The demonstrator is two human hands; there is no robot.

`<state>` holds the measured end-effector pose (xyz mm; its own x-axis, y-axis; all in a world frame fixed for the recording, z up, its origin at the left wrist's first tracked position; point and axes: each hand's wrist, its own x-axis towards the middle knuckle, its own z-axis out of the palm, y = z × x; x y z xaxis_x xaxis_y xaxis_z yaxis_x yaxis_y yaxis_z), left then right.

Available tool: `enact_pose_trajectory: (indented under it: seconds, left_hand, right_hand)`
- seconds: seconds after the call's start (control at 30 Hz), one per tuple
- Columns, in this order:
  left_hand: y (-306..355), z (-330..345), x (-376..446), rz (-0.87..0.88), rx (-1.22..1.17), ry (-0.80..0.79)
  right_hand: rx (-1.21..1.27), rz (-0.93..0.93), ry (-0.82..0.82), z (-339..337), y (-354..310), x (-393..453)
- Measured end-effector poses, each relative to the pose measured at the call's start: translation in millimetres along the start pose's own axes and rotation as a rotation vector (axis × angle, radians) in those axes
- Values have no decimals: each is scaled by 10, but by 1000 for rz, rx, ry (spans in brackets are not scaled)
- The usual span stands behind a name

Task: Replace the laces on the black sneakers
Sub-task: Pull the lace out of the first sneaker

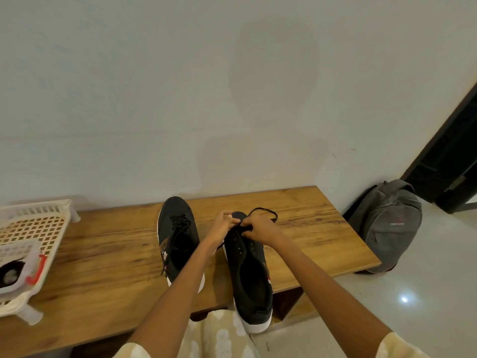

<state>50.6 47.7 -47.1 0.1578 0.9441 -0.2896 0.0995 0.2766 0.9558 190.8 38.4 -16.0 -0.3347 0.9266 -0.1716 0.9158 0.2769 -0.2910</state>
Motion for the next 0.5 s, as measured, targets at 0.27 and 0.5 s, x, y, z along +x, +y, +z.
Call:
enact_pose_trajectory:
  seconds: [0.27, 0.5]
  left_hand:
    - [-75, -10, 141, -38, 84, -13]
    - [-5, 4, 14, 58, 192, -30]
  right_hand:
    - [-206, -58, 88, -19, -83, 119]
    - [214, 154, 448, -346, 52, 130]
